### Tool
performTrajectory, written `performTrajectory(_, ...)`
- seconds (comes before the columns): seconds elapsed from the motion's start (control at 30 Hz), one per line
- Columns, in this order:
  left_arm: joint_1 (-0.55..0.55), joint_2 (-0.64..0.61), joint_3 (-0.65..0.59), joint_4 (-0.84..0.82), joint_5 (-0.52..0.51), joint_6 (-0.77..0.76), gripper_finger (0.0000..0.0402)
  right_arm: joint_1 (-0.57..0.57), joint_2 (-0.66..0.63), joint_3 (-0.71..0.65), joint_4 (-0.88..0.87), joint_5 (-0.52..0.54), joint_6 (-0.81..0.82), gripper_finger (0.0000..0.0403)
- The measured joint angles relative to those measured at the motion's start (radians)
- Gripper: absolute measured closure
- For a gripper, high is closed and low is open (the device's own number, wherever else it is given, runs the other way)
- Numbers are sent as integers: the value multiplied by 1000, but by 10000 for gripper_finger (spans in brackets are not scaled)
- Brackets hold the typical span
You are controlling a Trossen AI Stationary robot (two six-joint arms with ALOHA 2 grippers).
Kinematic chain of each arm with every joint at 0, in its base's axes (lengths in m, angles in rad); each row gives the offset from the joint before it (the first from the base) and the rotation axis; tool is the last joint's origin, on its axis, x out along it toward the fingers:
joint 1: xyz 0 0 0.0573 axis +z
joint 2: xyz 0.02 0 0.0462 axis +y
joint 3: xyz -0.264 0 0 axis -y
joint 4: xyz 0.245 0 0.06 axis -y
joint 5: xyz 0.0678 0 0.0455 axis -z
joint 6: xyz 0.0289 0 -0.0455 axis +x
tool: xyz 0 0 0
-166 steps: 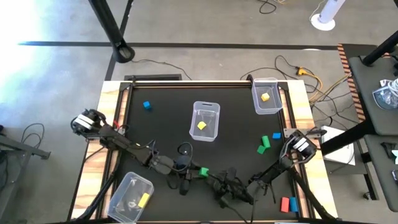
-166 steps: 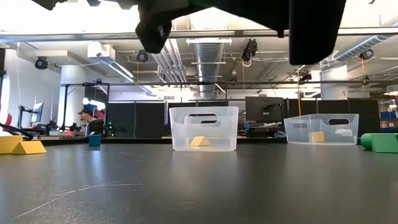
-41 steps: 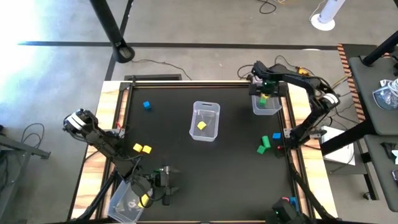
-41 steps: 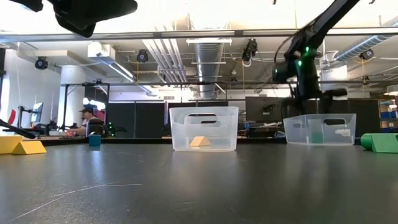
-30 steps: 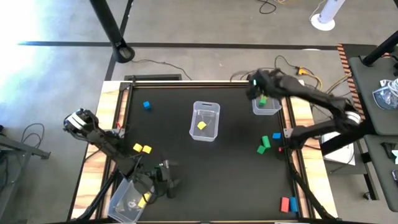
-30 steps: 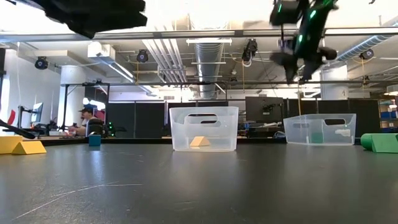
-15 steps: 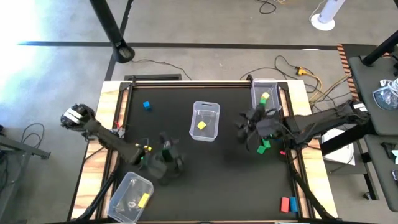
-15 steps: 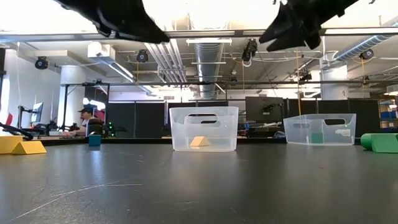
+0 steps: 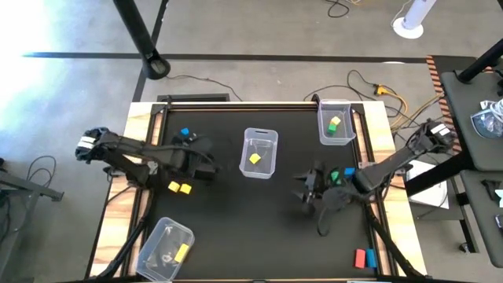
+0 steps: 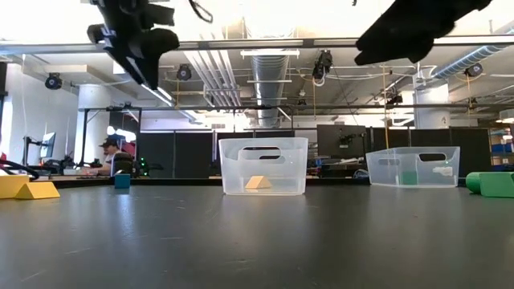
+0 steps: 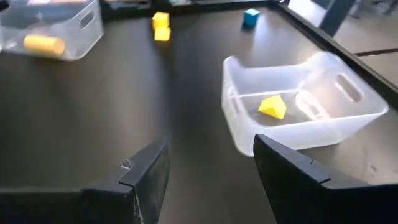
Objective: Sort blocks by size
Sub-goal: Put the blue square block into the top transparent bin
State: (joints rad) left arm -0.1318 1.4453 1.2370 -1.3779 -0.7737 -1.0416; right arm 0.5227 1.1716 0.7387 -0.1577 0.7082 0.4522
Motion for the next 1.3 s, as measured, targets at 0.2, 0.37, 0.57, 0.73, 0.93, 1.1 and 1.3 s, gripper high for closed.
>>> performTrajectory(0.2, 239, 6, 34, -36, 275, 94, 191, 48, 41, 1, 10, 0, 1, 183)
performTrajectory(0.37, 442, 30, 12, -37, 373, 142, 192, 49, 37, 4, 10, 0, -4, 183)
performTrajectory(0.57, 659, 48, -25, -18, 393, 272, 202, 49, 34, 5, 5, -1, -7, 181)
performTrajectory(0.73, 774, 48, -53, 63, 437, 394, 206, 49, 41, 4, 5, -1, -7, 183)
performTrajectory(0.93, 859, 48, -86, 173, 490, 425, 204, 49, 41, 4, 6, -1, -7, 181)
performTrajectory(1.1, 920, 48, -114, 231, 550, 369, 197, 49, 41, 3, 6, -1, -8, 183)
performTrajectory(1.3, 936, 48, -135, 267, 549, 395, 196, 49, 41, 3, 6, -1, -7, 182)
